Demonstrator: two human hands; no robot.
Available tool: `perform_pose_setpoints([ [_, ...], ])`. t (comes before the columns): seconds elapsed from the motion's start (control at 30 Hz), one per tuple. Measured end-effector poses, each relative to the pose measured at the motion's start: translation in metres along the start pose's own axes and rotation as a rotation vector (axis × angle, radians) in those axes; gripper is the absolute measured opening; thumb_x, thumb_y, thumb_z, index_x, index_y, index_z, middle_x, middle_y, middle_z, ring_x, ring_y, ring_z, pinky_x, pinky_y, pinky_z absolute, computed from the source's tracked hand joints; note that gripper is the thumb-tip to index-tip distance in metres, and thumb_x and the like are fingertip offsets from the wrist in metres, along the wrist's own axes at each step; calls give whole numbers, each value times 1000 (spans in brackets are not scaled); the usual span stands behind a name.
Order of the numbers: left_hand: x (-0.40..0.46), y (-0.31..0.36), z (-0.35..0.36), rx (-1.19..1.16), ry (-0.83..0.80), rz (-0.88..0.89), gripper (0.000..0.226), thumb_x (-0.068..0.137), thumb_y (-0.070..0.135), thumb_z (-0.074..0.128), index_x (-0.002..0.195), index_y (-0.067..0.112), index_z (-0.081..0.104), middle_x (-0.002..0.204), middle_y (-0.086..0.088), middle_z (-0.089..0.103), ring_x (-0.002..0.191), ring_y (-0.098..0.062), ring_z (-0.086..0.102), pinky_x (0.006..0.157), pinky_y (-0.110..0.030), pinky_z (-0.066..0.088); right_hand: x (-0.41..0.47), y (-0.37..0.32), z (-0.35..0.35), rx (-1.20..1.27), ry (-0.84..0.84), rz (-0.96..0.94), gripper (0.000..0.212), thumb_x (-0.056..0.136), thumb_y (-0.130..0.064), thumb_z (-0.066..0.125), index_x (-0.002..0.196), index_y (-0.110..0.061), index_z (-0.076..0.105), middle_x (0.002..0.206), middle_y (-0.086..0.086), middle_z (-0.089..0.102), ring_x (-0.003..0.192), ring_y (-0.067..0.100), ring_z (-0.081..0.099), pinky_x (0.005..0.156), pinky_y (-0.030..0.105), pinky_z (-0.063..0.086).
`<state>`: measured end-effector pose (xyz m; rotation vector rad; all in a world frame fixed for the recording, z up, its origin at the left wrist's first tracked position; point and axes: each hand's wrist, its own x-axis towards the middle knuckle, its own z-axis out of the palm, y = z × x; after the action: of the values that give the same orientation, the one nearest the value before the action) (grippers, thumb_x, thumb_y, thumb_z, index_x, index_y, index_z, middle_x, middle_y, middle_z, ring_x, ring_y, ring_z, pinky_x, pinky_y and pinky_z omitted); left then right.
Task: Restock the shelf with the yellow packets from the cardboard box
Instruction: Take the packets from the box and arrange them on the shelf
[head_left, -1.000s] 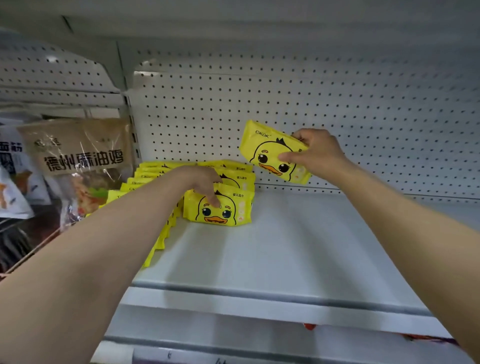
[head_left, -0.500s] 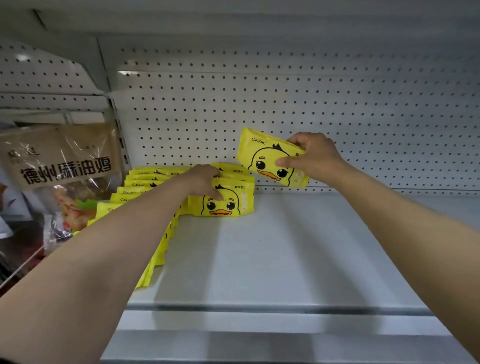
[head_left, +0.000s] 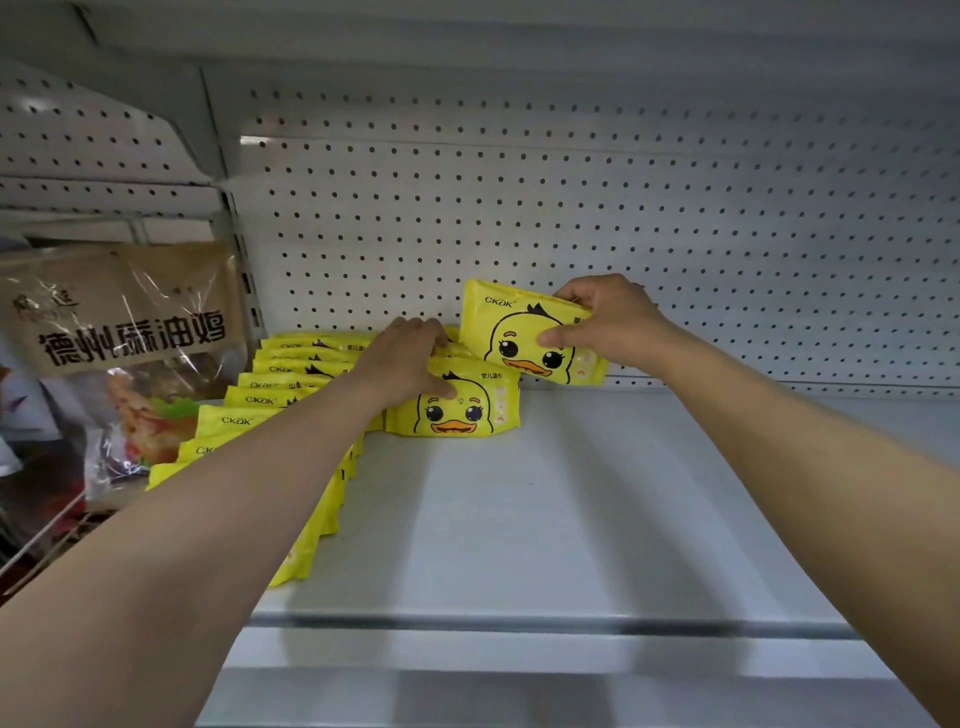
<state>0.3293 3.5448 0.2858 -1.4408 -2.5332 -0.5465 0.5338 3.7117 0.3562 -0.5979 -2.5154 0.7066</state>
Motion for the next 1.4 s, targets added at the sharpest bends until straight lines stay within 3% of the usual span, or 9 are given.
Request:
perform_pose_setpoints([
  [0.1, 1, -8, -19, -219, 163, -1, 28, 90, 35, 66, 112, 20, 58, 103, 5, 60, 105, -20, 54, 89, -38, 47, 6, -7, 0, -32, -46, -2, 42, 67, -33, 90, 103, -25, 70, 105, -5, 71, 103, 14, 65, 94, 35, 52],
  [0.17, -2, -8, -39, -366, 291, 11, 18, 98, 31, 53, 106, 18, 62, 101, 5, 64, 102, -17, 57, 85, -35, 49, 10, -10, 3, -34, -76, -9, 40, 66, -32, 91, 99, -24, 70, 101, -5, 72, 100, 14, 67, 92, 35, 53],
  [0.23, -7, -3, -56, -450, 270, 39, 23, 97, 38, 55, 106, 18, 65, 101, 7, 67, 101, -11, 60, 81, -28, 48, 13, -13, 13, -33, -104, -26, 41, 65, -33, 91, 99, -24, 70, 100, -4, 72, 96, 14, 67, 89, 36, 54],
  [0.3, -11, 2, -64, -402, 121, 62, 32, 89, 49, 64, 109, 25, 65, 103, 11, 65, 100, -4, 58, 77, -21, 43, 16, -17, 28, -27, -139, -39, 41, 65, -33, 91, 98, -25, 69, 100, -3, 71, 95, 16, 67, 84, 36, 55],
  [0.47, -15, 0, -45, -91, -193, -31, 66, 68, 54, 81, 124, 30, 54, 112, 2, 54, 101, -16, 50, 76, -28, 40, 14, -24, 65, 22, -236, -57, 37, 66, -32, 91, 96, -26, 69, 96, -5, 69, 89, 13, 64, 71, 25, 49],
  [0.7, -20, -5, -22, 68, -339, -140, 69, 66, 50, 83, 123, 25, 51, 120, -4, 53, 113, -22, 47, 86, -33, 42, 11, -13, 104, -79, -276, -16, 49, 67, -40, 88, 110, -26, 69, 106, -6, 64, 102, 13, 59, 84, 27, 47],
  [0.83, -25, 8, -26, 221, -358, -193, 78, 71, 56, 77, 134, 21, 47, 128, -13, 45, 123, -30, 41, 94, -35, 43, 6, -14, 107, -277, -190, -95, 55, 66, -54, 83, 109, -31, 56, 100, -5, 64, 97, 17, 58, 73, 31, 44],
  [1.03, -28, 24, -27, 467, -337, -191, 66, 67, 70, 71, 108, 19, 61, 89, -1, 49, 116, -26, 37, 76, -33, 37, 3, -16, 107, -413, -137, -263, 54, 71, -55, 78, 112, -26, 58, 111, -3, 61, 110, 20, 53, 76, 33, 42],
  [1.4, -53, 38, -14, 432, -59, -331, 88, 67, 57, 79, 136, 16, 44, 133, -7, 48, 131, -28, 33, 105, -40, 35, -6, -18, 108, -616, -71, -373, 60, 81, -56, 68, 124, -17, 55, 122, 4, 55, 122, 24, 43, 83, 37, 43],
])
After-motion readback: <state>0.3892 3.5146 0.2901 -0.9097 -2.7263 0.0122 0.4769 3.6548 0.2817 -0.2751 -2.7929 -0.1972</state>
